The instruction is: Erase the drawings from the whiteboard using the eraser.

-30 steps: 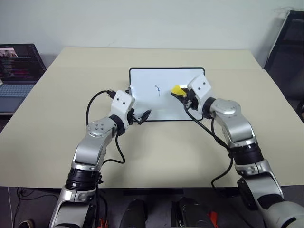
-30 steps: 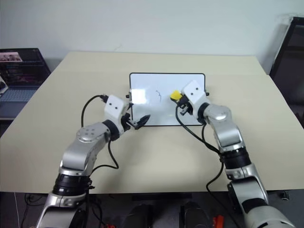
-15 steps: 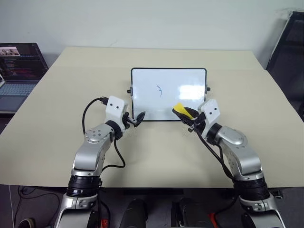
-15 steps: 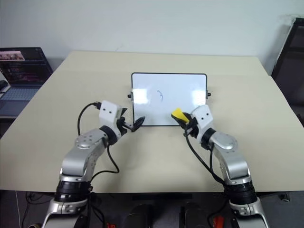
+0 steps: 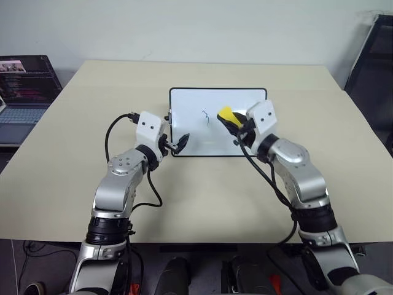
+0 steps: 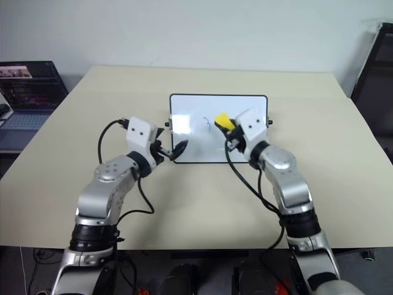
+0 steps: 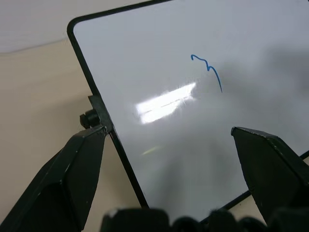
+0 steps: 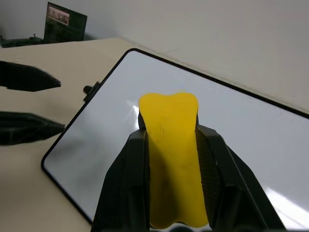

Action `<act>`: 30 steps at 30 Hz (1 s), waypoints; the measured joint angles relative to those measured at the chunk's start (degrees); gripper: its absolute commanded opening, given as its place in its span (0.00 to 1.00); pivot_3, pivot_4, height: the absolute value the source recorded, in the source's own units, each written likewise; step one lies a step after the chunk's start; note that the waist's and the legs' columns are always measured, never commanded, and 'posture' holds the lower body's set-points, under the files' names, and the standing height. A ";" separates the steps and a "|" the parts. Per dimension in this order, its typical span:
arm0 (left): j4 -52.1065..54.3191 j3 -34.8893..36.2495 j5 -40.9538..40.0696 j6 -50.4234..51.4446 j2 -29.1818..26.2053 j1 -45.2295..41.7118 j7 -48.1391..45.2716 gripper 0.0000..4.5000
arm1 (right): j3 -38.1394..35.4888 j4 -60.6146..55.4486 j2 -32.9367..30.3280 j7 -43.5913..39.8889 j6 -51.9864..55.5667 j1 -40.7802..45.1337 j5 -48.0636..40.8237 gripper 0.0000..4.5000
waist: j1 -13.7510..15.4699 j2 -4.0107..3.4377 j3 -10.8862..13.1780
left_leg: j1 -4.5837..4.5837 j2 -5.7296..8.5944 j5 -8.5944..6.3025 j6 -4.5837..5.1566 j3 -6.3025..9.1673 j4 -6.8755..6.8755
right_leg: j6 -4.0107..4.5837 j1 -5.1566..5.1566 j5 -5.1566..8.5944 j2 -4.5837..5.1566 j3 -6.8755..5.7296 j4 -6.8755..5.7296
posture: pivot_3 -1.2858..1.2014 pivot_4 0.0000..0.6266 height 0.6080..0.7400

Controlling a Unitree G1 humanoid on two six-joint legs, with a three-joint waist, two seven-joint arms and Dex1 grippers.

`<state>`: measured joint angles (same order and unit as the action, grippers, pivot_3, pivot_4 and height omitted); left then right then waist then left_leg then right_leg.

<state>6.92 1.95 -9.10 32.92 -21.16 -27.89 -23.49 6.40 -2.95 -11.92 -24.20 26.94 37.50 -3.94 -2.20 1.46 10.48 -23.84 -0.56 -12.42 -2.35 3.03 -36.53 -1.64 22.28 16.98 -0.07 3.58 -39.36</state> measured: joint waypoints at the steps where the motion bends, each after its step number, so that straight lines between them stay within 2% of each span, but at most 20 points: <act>1: -0.32 -0.08 0.01 0.00 -0.04 -0.18 -0.18 1.00 | 0.32 1.56 0.32 0.66 0.08 1.02 0.56 0.22 | 0.03 0.00 0.00 | 0.00 0.01 0.00 0.00 -0.01 0.00 | 0.00 0.00 0.00 0.01 0.00 0.00 | 0.52 0.24 1.00; 13: -3.06 -1.69 0.38 -1.05 -0.26 -1.69 -2.12 1.00 | 4.52 23.03 5.51 2.86 -3.89 15.27 5.02 0.22 | -0.12 0.00 0.00 | 0.00 0.00 0.00 0.00 -0.02 0.07 | 0.01 0.04 -0.01 0.02 -0.01 0.00 | 0.52 0.24 1.00; 22: -3.08 -2.22 1.22 -1.29 -0.41 -1.70 -2.29 1.00 | 5.39 36.28 6.26 3.09 -8.27 21.61 7.95 0.22 | -0.15 0.00 0.00 | 0.00 0.00 0.00 0.00 -0.02 0.10 | 0.02 0.05 -0.01 0.04 -0.01 0.00 | 0.52 0.24 1.00; 30: -3.08 -2.98 1.24 -1.07 0.01 -2.09 -2.72 1.00 | 6.27 41.88 7.18 3.12 -12.03 23.68 10.37 0.22 | -0.16 -0.01 0.00 | 0.00 -0.01 0.00 0.00 -0.03 0.14 | 0.02 0.07 -0.01 0.04 0.00 -0.01 | 0.52 0.24 1.00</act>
<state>3.84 -1.03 -7.86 31.85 -21.15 -29.98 -26.21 12.66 38.94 -4.74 -21.08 14.91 61.18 6.43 -2.37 1.45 10.49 -23.84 -0.57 -12.42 -2.35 3.00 -36.39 -1.63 22.35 16.97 -0.03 3.58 -39.38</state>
